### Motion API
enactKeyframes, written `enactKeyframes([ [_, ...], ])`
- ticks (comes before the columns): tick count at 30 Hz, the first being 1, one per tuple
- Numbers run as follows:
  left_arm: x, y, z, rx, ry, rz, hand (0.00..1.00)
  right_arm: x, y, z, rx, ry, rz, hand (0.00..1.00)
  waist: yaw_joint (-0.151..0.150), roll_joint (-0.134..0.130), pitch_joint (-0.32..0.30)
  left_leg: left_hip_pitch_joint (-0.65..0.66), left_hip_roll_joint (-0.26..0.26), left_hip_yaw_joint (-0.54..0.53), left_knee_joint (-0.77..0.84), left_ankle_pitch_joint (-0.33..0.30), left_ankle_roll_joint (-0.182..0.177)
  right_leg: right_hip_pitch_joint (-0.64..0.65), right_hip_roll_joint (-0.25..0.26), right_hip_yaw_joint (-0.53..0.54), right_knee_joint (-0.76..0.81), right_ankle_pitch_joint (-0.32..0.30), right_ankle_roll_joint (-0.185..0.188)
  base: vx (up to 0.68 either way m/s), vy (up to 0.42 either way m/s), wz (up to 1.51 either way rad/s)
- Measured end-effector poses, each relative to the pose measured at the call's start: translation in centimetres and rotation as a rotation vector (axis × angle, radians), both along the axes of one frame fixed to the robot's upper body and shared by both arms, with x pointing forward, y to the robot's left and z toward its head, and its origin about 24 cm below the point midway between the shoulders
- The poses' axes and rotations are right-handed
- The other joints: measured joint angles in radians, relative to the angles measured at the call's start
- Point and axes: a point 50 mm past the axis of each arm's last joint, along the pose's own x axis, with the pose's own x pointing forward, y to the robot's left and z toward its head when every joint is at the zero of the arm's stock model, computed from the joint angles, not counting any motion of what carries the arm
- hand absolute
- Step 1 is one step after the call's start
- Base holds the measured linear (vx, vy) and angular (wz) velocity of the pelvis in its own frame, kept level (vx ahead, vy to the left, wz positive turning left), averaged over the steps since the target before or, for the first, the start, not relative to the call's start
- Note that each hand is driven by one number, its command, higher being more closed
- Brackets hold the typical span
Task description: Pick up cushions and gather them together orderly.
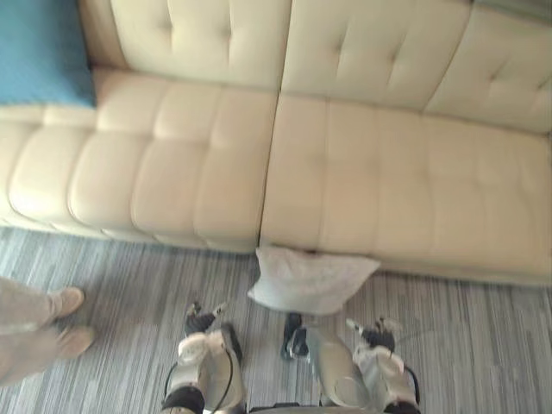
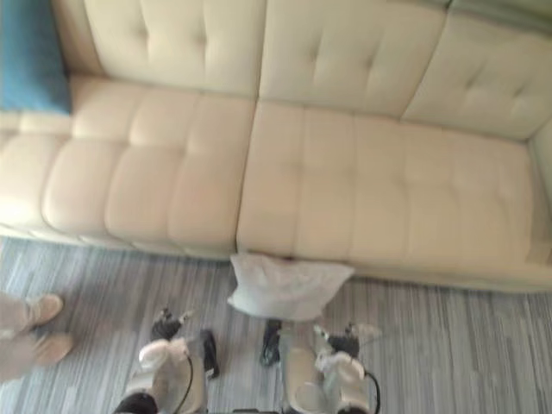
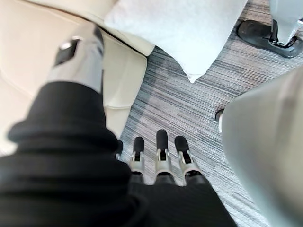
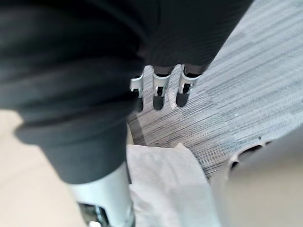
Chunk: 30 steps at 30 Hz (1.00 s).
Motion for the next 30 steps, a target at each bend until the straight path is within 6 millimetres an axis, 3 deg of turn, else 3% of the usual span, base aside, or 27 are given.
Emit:
enactKeyframes([
  [6, -2.1, -1.3, -1.4, -0.025, 0.096, -0.066, 0.00, -1.7, -1.0, -1.0, -0.002, 0.073, 0.011, 0.00, -0.003, 0.060, -0.069, 0.147, -0.014, 0.051, -0.158, 0.039, -0.010, 0.118, 0.028, 0.012, -0.136, 0.054, 0.026, 0.17, 0.035, -0.21],
  [12, -2.8, -1.1, -1.7, 0.004, 0.135, -0.102, 0.00, -3.6, -1.6, -2.0, 0.004, 0.171, 0.024, 0.00, -0.002, 0.064, -0.083, 0.244, -0.019, 0.103, -0.247, 0.062, -0.012, 0.205, 0.061, 0.066, -0.265, 0.118, 0.035, 0.06, 0.033, -0.29],
  [16, -3.2, -1.0, -1.9, 0.009, 0.149, -0.110, 0.00, -3.9, -1.8, -2.1, 0.011, 0.180, 0.008, 0.00, 0.000, 0.067, -0.090, 0.272, -0.033, 0.138, -0.259, 0.067, -0.009, 0.233, 0.066, 0.129, -0.339, 0.170, 0.032, 0.01, 0.054, -0.45],
  [21, -3.2, -0.3, -1.8, 0.032, 0.150, -0.125, 0.00, -3.2, -1.7, -2.0, -0.002, 0.180, 0.054, 0.00, 0.011, 0.061, -0.078, 0.261, -0.030, 0.179, -0.234, 0.065, -0.007, 0.155, 0.065, 0.142, -0.253, 0.180, 0.031, -0.08, 0.002, -0.36],
  [22, -3.1, 0.0, -1.7, 0.041, 0.149, -0.126, 0.00, -3.0, -1.6, -1.9, -0.004, 0.178, 0.068, 0.00, 0.012, 0.057, -0.071, 0.251, -0.023, 0.185, -0.216, 0.065, -0.006, 0.138, 0.061, 0.124, -0.228, 0.180, 0.032, -0.19, -0.102, -0.26],
  [24, -3.2, 0.5, -1.7, 0.063, 0.153, -0.140, 0.00, -2.5, -1.5, -1.8, -0.004, 0.165, 0.077, 0.00, 0.011, 0.047, -0.055, 0.223, -0.006, 0.180, -0.183, 0.054, 0.009, 0.076, -0.022, -0.049, -0.033, 0.071, -0.021, -0.14, -0.096, 0.13],
  [26, -3.2, 1.2, -1.6, 0.086, 0.156, -0.156, 0.00, -2.6, -1.3, -2.0, -0.003, 0.178, 0.089, 0.00, 0.017, 0.027, -0.051, 0.217, -0.006, 0.152, -0.164, 0.047, -0.004, 0.068, -0.099, -0.077, 0.048, 0.040, 0.008, -0.09, -0.147, 0.37],
  [28, -3.0, 1.8, -1.5, 0.102, 0.156, -0.154, 0.00, -2.3, -1.0, -2.0, -0.007, 0.180, 0.122, 0.00, 0.021, 0.002, -0.049, 0.180, -0.014, 0.101, -0.139, 0.032, -0.025, 0.078, -0.068, -0.049, -0.016, 0.008, 0.031, -0.12, -0.193, 0.02],
  [29, -3.0, 1.5, -1.5, 0.093, 0.154, -0.151, 0.00, -1.2, -1.2, -1.7, -0.023, 0.162, 0.152, 0.00, 0.027, 0.029, -0.040, 0.147, -0.011, 0.051, -0.151, 0.033, -0.018, 0.074, -0.028, -0.037, -0.096, 0.030, 0.039, -0.10, -0.134, -0.48],
  [30, -3.1, 0.8, -1.6, 0.077, 0.154, -0.153, 0.00, -0.7, -1.8, -1.4, -0.042, 0.160, 0.155, 0.00, 0.035, 0.069, -0.039, 0.130, 0.018, 0.052, -0.188, 0.063, -0.017, 0.067, -0.031, -0.086, -0.093, 0.015, 0.025, -0.10, -0.104, -0.50],
])
